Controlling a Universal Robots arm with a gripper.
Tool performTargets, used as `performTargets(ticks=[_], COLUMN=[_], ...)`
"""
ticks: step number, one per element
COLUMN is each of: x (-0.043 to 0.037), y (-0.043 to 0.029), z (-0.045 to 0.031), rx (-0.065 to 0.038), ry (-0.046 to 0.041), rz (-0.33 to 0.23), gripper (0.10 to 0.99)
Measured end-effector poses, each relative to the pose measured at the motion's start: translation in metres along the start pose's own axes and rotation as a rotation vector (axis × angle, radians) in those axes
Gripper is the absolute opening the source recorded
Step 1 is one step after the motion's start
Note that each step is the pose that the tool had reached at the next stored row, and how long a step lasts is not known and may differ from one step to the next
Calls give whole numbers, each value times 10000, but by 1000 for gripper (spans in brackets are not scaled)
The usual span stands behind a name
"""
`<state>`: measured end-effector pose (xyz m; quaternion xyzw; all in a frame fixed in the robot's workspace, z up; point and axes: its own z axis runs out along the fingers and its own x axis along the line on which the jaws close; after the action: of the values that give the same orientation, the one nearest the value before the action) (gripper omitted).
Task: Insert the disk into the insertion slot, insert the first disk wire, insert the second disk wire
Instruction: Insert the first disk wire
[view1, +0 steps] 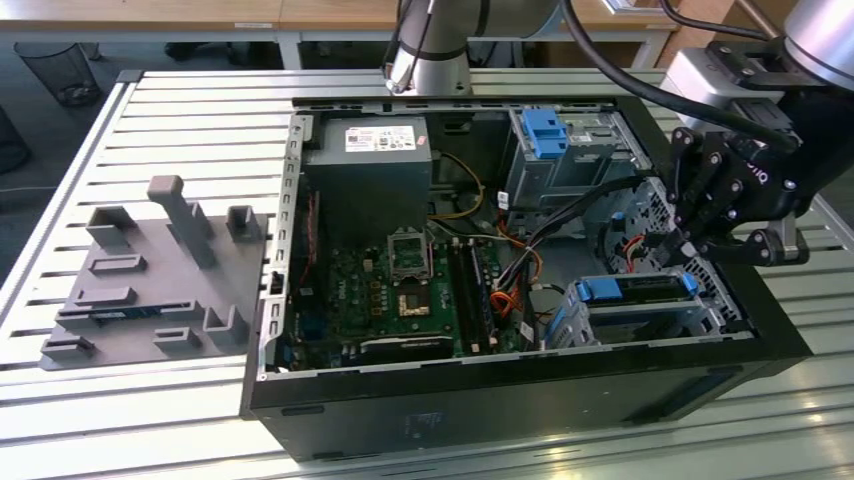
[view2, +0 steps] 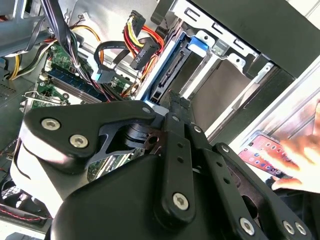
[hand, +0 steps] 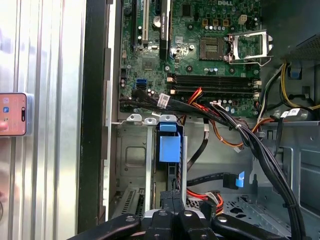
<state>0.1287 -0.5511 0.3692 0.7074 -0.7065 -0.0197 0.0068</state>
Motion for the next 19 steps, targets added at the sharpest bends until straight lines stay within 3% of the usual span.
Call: performTargets(ticks=[19], x=[0], y=[-51], z=[-2], rx=[0], ry=[-3], rz=[0], gripper=[106])
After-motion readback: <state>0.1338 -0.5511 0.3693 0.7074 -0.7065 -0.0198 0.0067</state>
